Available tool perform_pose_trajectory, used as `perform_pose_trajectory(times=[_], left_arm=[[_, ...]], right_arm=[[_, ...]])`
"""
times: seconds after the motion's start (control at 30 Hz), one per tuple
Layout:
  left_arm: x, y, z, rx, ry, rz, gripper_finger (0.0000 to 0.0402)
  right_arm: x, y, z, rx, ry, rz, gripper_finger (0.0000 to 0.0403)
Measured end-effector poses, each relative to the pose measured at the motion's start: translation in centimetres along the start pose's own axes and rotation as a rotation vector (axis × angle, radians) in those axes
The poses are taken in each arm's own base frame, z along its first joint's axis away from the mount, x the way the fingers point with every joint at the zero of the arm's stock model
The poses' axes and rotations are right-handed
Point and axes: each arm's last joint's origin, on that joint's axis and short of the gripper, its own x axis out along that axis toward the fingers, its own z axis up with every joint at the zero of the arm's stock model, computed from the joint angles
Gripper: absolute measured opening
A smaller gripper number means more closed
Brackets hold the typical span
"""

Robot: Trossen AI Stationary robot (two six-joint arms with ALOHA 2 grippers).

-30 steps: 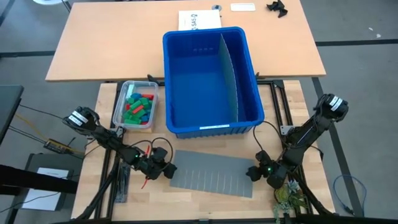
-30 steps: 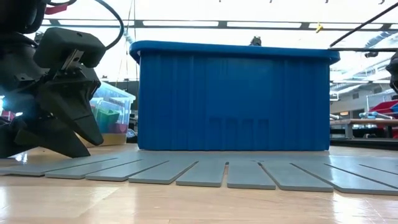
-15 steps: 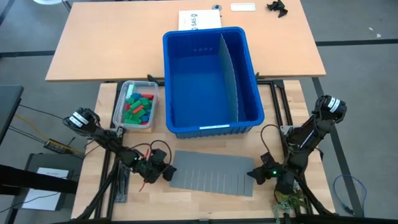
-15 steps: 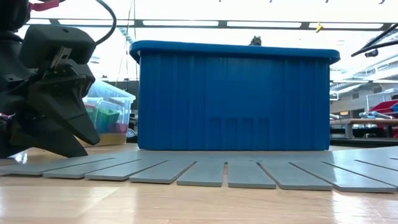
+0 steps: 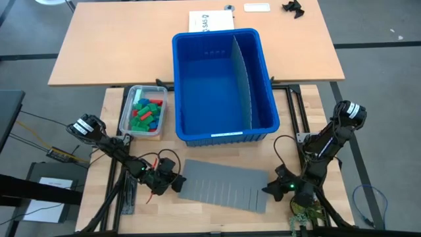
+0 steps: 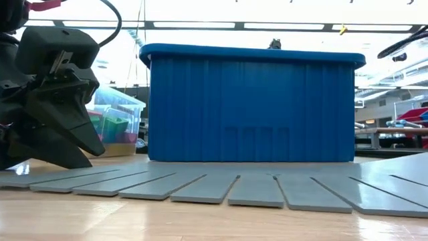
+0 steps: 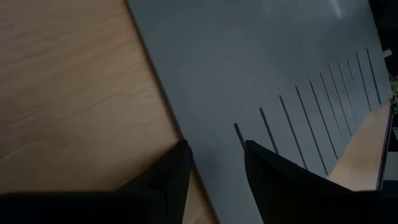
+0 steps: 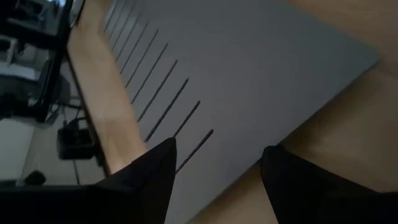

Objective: Sort blocks
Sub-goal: Assemble the blue bin using bin divider

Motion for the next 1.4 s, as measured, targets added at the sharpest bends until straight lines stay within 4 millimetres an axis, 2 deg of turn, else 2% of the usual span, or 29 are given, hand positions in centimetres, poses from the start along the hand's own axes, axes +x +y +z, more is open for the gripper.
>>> perform_pose_trajectory(times=[0.13,0.27,0.37,0.7,0.97,1.1,1.27,1.4], left_arm=[[0.0,0.0,0.0,-0.001,-0.010,0.005,0.0161],[0.0,-0.1,0.0,-0.001,-0.018,-0.002,0.0161],[0.0,-0.1,0.0,0.002,-0.021,-0.005,0.0161],[0.0,-0.5,0.1,0.024,-0.044,-0.018,0.0161],[0.0,-0.7,0.1,0.040,-0.027,-0.025,0.0159],[0.0,-0.7,0.1,0.044,-0.022,-0.025,0.0120],[-0.3,-1.0,-0.3,0.022,-0.045,-0.057,0.0023],[-0.9,-1.4,-1.1,0.034,-0.064,-0.093,0.0019]], right_arm=[[-0.1,0.7,-0.1,-0.037,0.004,0.053,0.0227],[-0.1,1.9,0.3,-0.075,-0.124,0.139,0.0226],[0.1,2.2,0.4,-0.107,-0.117,0.155,0.0226],[1.3,2.2,1.7,-0.071,-0.100,0.108,0.0226],[1.3,2.1,1.7,-0.077,-0.103,0.101,0.0214],[1.3,2.1,1.7,-0.086,-0.105,0.100,0.0204],[1.3,2.1,1.7,-0.095,-0.102,0.102,0.0191],[1.1,2.1,1.4,-0.113,-0.078,0.107,0.0185]])
